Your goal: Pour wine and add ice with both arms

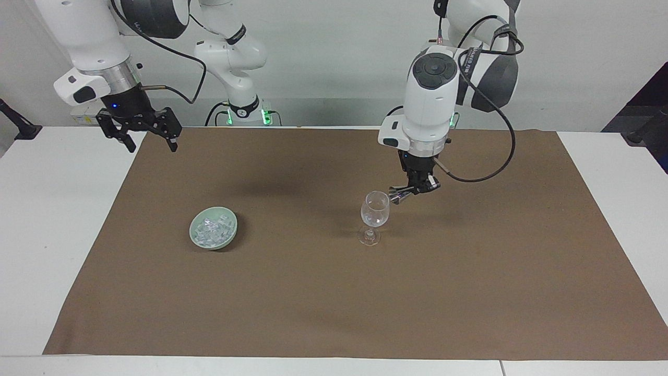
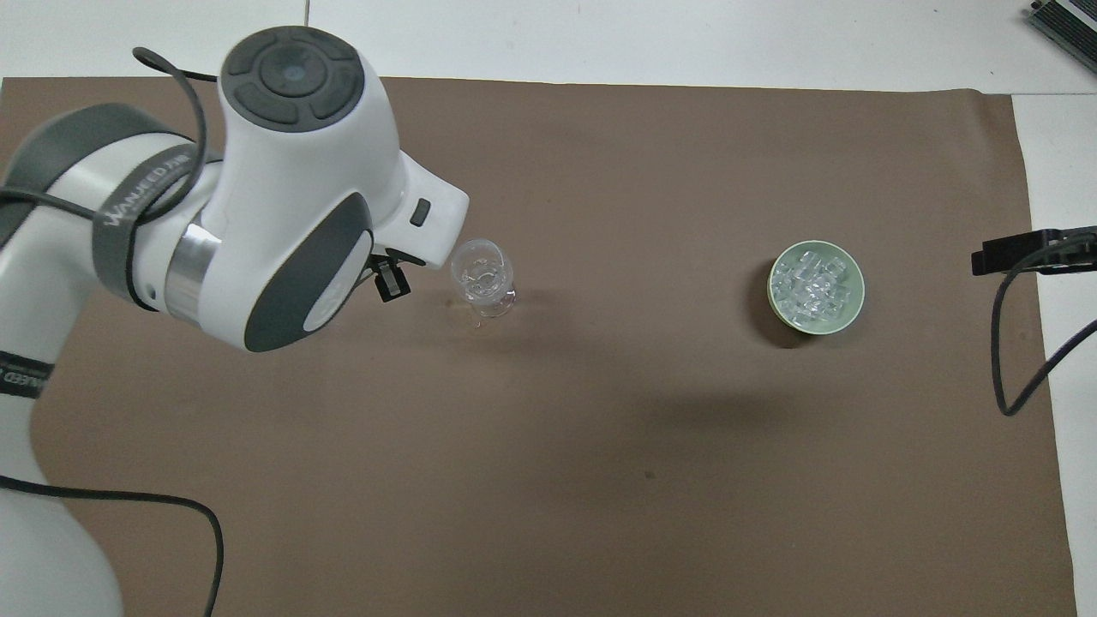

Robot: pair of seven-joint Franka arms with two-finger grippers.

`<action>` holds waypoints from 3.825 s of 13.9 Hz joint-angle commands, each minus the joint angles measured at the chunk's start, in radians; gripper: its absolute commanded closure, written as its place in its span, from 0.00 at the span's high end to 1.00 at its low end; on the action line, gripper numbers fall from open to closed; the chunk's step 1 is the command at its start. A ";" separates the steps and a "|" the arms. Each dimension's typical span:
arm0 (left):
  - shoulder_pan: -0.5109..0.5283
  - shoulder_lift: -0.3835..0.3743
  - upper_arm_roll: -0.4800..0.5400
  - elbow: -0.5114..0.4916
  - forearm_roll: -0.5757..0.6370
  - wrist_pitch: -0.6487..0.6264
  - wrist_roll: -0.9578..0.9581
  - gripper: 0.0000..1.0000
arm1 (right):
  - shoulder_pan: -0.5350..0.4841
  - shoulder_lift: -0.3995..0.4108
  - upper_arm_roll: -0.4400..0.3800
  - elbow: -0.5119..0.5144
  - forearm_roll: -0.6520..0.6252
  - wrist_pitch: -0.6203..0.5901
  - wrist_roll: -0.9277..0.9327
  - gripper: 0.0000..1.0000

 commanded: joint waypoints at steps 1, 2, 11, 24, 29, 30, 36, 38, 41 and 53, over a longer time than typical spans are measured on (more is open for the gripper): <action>0.120 0.005 -0.002 0.010 -0.100 0.023 0.200 0.00 | 0.002 -0.014 -0.001 -0.009 0.008 0.005 0.019 1.00; 0.157 0.004 -0.005 -0.009 -0.130 0.036 0.269 0.00 | 0.000 -0.015 -0.001 -0.009 0.008 0.005 0.019 1.00; 0.502 -0.006 -0.003 -0.232 -0.652 0.105 1.016 0.00 | 0.000 -0.014 -0.001 -0.009 0.008 0.006 0.017 1.00; 0.926 0.232 -0.009 -0.333 -1.133 -0.067 1.627 0.00 | 0.038 0.026 0.019 -0.046 0.006 0.064 -0.095 1.00; 0.997 0.295 -0.014 -0.346 -1.227 -0.102 1.626 0.00 | 0.038 0.115 0.021 -0.156 0.006 0.259 -0.188 1.00; 1.006 0.295 -0.014 -0.348 -1.234 -0.102 1.624 0.00 | 0.038 0.118 0.021 -0.179 0.006 0.313 -0.184 1.00; 1.015 0.361 -0.026 -0.349 -1.245 -0.101 1.621 0.00 | 0.038 0.149 0.047 -0.325 -0.012 0.500 -0.184 1.00; 1.018 0.360 -0.035 -0.343 -1.250 -0.090 1.594 0.00 | 0.038 0.179 0.047 -0.343 -0.017 0.541 -0.188 1.00; 1.034 0.359 -0.074 -0.336 -1.279 -0.056 1.537 0.00 | 0.038 0.215 0.048 -0.356 -0.026 0.566 -0.179 1.00; 1.032 0.413 -0.158 -0.288 -1.320 0.096 1.512 0.00 | 0.038 0.246 0.056 -0.443 -0.028 0.666 -0.148 0.84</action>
